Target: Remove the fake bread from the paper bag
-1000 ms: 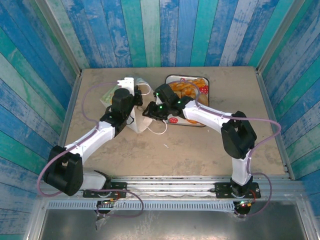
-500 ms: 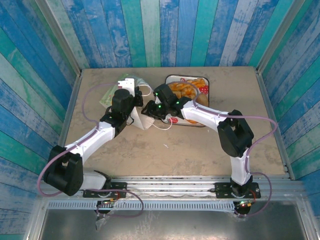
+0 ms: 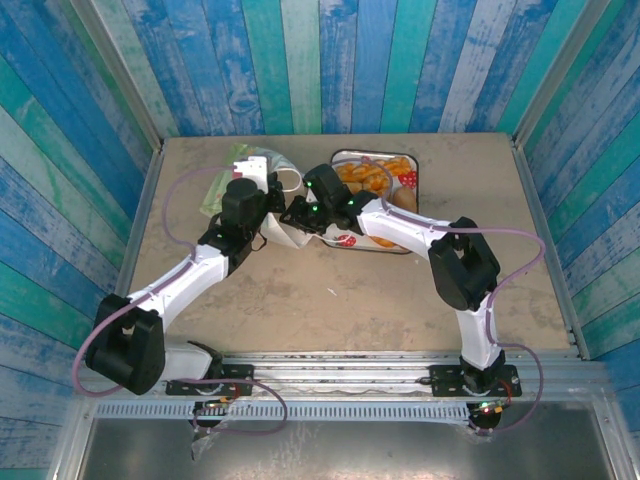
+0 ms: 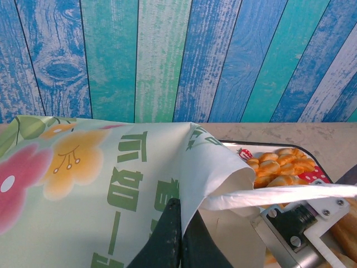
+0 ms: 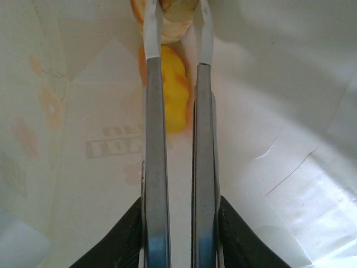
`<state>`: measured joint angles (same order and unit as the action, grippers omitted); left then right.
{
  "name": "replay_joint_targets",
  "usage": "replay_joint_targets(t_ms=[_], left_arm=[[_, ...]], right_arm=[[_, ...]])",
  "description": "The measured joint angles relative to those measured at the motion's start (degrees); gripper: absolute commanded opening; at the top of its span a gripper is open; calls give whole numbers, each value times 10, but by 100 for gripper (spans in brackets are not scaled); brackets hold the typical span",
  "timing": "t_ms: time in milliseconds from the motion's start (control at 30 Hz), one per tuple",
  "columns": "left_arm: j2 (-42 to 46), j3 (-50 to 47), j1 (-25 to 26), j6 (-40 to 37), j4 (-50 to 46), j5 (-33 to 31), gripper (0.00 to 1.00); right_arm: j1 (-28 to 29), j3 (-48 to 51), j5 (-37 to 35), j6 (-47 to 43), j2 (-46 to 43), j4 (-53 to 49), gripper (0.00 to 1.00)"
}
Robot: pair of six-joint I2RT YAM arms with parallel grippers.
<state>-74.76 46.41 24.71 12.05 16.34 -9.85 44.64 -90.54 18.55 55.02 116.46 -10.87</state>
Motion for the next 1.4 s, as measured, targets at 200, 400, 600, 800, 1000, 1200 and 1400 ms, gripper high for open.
replay_joint_targets(t_ms=[200,400,600,800,1000,1200,1400], left_arm=[[1,0,0,-10,1,-4,0],[9,-7,0,-38,8,-11,0],[12,-8,0,-56,18,-21,0],[12,-8,0,-61,21,-30,0],[12,-8,0,-61,21,-36,0],[12,-7,0,-61,20,-40,0],[12,-2,0,-60,16,-50,0]], right_arm=[[0,2,-5,-14,-4,-4,8],[0,34,-12,-29,-44,-21,1],[0,62,-11,-40,-82,-38,1],[0,77,-7,-52,-102,-56,1],[0,87,-7,-73,-135,-85,1],[3,101,-9,-95,-181,-117,1],[8,130,-21,-117,-238,-143,1]])
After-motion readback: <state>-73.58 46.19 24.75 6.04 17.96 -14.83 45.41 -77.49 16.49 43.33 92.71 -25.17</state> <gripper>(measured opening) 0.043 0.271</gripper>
